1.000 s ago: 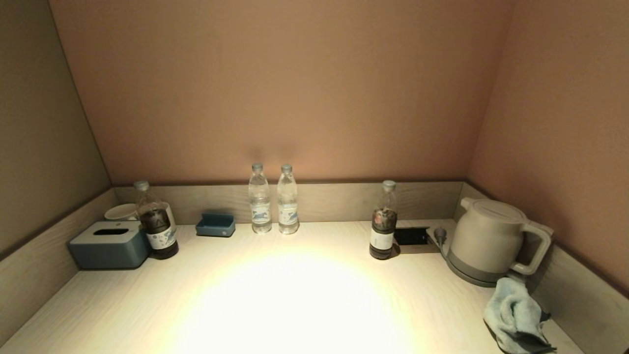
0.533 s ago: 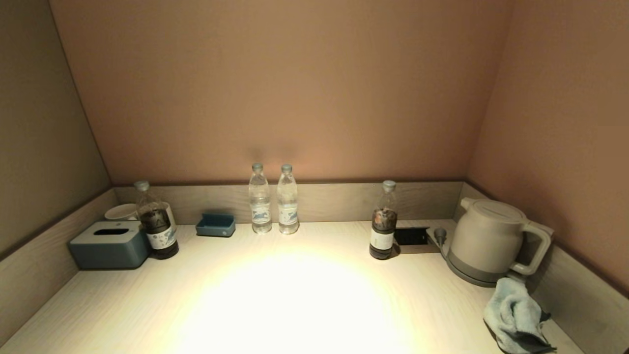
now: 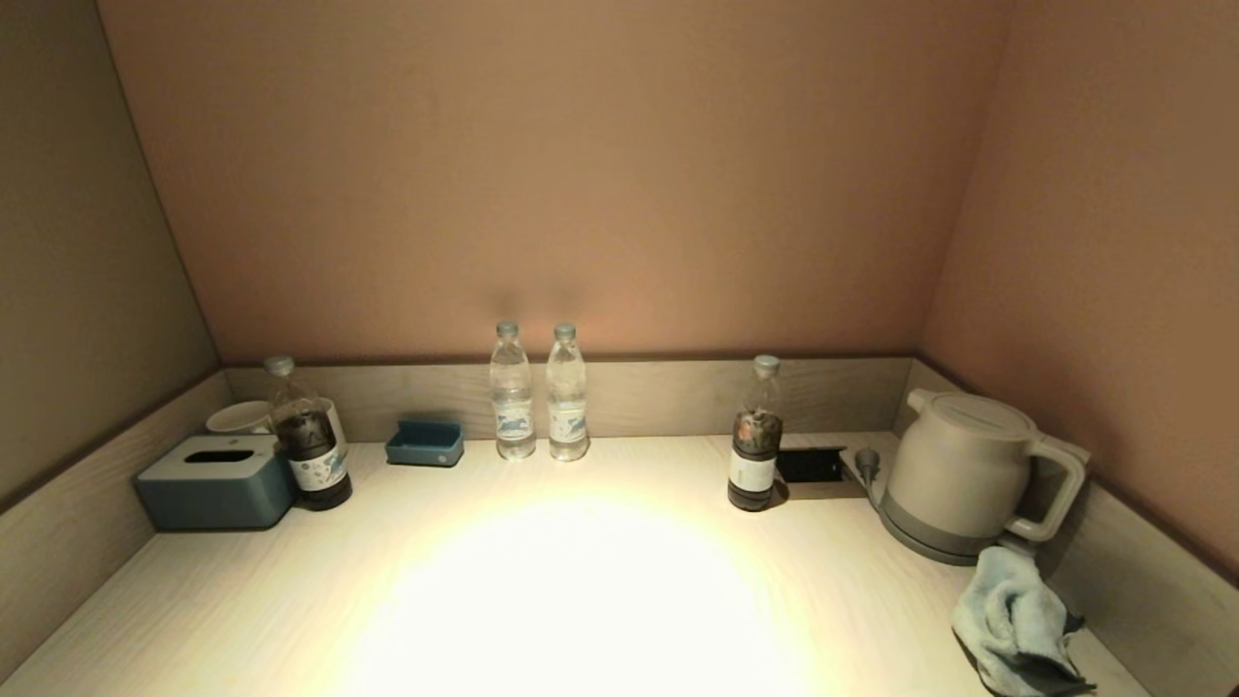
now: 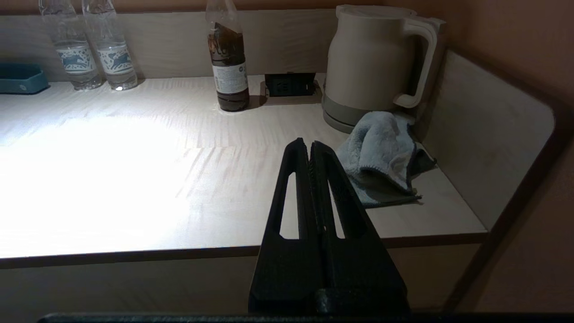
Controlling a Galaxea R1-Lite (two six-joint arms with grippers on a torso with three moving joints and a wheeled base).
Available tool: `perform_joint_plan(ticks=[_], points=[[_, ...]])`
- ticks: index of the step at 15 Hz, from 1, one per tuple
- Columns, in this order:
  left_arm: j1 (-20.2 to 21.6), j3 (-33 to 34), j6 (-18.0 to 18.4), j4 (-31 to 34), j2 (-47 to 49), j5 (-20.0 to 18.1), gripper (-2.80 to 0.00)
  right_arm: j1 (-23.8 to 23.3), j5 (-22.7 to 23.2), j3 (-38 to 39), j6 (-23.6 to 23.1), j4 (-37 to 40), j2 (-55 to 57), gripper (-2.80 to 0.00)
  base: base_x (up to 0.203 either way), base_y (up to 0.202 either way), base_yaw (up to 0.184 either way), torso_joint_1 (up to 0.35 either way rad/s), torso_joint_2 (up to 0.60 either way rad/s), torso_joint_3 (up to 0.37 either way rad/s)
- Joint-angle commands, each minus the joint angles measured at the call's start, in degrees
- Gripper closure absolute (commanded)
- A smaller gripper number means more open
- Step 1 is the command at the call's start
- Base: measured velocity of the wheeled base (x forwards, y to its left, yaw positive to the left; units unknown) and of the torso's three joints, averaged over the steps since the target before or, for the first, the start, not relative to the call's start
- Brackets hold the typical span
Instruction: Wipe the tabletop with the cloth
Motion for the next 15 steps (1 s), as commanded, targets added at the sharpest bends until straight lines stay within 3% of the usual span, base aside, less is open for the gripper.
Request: perform_joint_plan(ticks=[1, 15], points=[[0.00, 0.01, 0.01, 0.02, 0.02, -0.02, 0.00, 0.00, -0.01, 0.02, 1.15, -0.02, -0.02, 0.00, 0.000, 0.000, 0.000, 0.000, 0.00, 0.000], [0.00, 0.01, 0.01, 0.02, 0.02, -0.02, 0.00, 0.00, -0.01, 0.02, 1.24, -0.02, -0.02, 0.00, 0.000, 0.000, 0.000, 0.000, 0.00, 0.000]])
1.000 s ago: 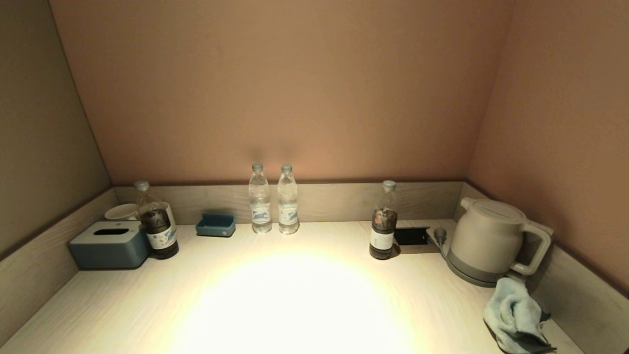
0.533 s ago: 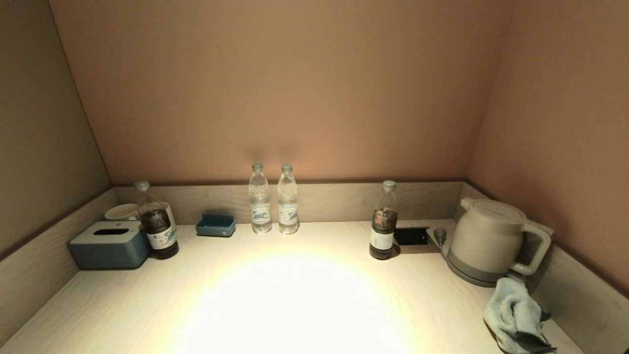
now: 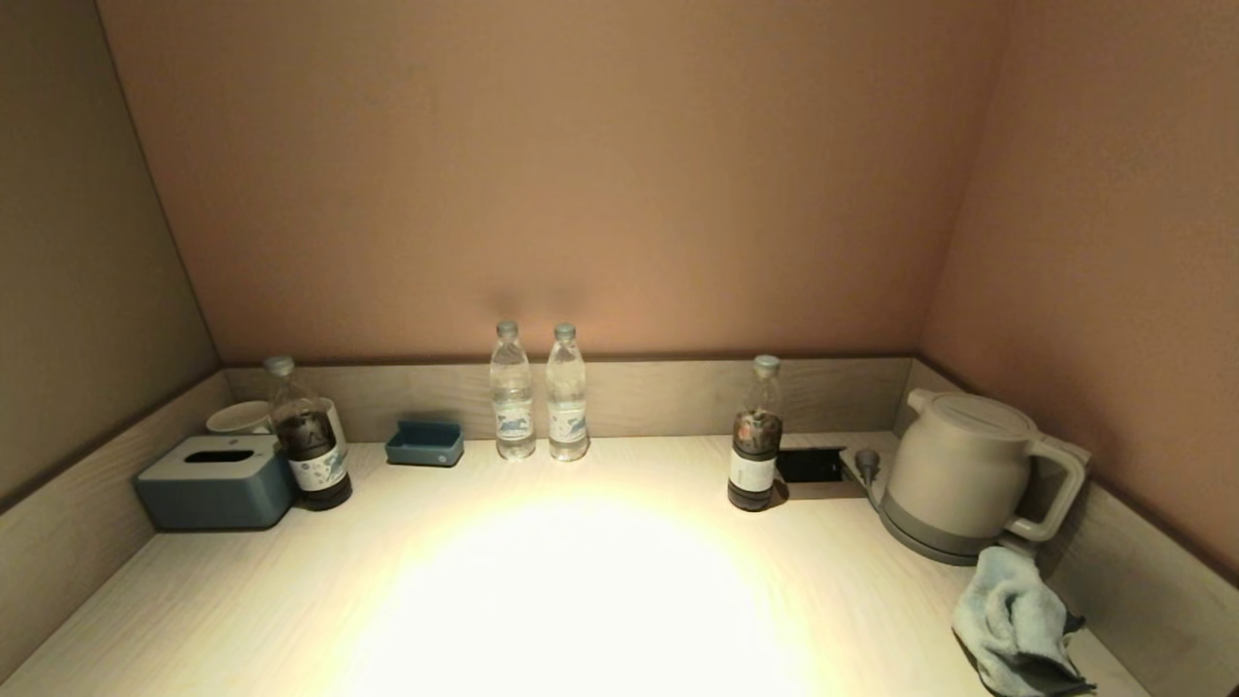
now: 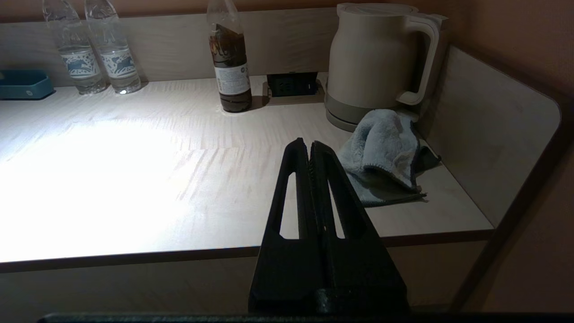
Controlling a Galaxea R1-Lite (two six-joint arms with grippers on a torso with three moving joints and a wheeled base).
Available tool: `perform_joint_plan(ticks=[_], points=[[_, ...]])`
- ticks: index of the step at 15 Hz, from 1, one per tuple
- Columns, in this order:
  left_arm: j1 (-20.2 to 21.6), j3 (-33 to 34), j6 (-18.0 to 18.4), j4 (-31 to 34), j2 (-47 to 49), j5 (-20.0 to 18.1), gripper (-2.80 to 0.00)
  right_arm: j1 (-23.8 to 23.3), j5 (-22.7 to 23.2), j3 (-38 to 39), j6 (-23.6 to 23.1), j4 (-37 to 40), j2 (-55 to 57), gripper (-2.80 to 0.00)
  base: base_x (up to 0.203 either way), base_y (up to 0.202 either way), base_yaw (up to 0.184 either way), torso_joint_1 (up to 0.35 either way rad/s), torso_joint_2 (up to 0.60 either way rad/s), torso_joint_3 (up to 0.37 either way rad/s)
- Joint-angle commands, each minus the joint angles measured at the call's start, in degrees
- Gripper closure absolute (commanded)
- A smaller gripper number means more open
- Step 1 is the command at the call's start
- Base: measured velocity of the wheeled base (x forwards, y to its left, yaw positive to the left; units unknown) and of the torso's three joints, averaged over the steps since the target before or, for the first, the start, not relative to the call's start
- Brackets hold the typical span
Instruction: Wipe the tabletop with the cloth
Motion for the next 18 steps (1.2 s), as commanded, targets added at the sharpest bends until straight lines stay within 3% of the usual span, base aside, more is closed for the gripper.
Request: perform_joint_plan(ticks=[1, 18], points=[[0.00, 0.01, 0.01, 0.00, 0.00, 0.01, 0.00, 0.00, 0.03, 0.00, 0.03, -0.02, -0.02, 0.00, 0.000, 0.000, 0.000, 0.000, 0.00, 0.000], [0.03, 0.01, 0.01, 0.00, 0.00, 0.01, 0.00, 0.00, 0.03, 0.00, -0.41, -0.02, -0.02, 0.00, 0.000, 0.000, 0.000, 0.000, 0.00, 0.000]])
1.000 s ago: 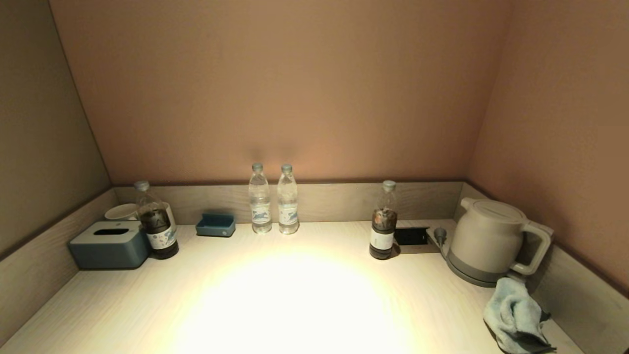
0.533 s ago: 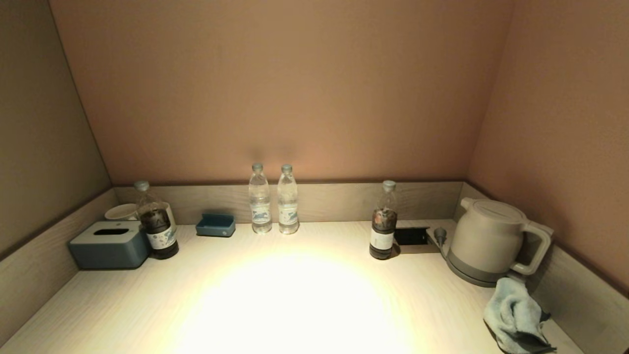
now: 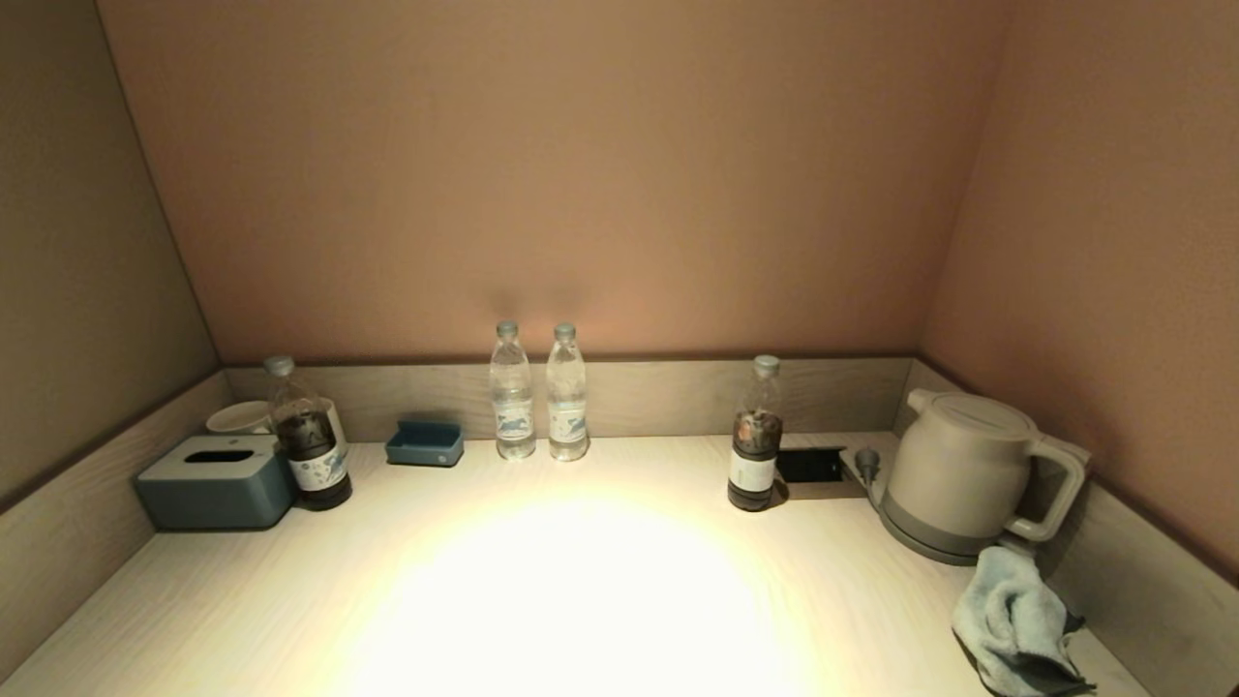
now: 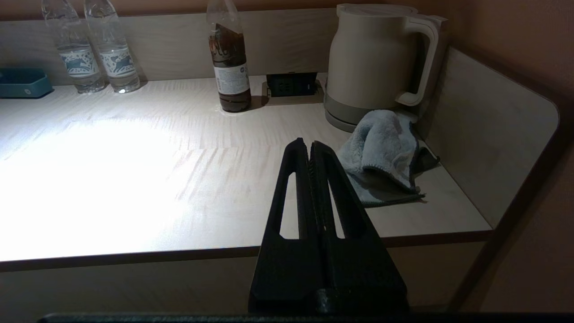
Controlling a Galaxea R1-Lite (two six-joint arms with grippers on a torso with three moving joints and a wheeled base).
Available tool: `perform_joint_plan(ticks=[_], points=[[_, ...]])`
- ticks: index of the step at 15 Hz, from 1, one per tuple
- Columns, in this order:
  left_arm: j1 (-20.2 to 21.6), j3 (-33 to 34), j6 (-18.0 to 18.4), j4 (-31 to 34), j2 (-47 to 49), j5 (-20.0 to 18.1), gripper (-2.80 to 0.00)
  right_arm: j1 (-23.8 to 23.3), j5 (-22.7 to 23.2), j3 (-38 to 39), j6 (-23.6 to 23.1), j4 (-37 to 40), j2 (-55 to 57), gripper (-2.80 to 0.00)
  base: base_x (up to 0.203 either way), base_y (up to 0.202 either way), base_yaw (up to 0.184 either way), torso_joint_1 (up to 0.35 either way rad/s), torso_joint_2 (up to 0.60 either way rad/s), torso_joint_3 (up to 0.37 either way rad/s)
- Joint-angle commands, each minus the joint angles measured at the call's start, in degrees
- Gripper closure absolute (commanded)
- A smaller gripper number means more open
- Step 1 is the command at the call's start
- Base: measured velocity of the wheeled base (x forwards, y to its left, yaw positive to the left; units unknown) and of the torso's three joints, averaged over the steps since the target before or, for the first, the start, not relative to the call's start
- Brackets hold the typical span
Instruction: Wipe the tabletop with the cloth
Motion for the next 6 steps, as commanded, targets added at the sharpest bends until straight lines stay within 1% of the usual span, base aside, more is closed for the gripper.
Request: perform_joint_plan(ticks=[1, 6], points=[[0.00, 0.01, 0.09, 0.03, 0.01, 0.07, 0.00, 0.00, -0.01, 0.00, 0.16, 0.06, -0.02, 0.00, 0.000, 0.000, 0.000, 0.000, 0.00, 0.000], [0.08, 0.01, 0.02, 0.03, 0.01, -0.02, 0.00, 0.00, -0.01, 0.00, 0.51, -0.02, -0.02, 0.00, 0.000, 0.000, 0.000, 0.000, 0.00, 0.000]])
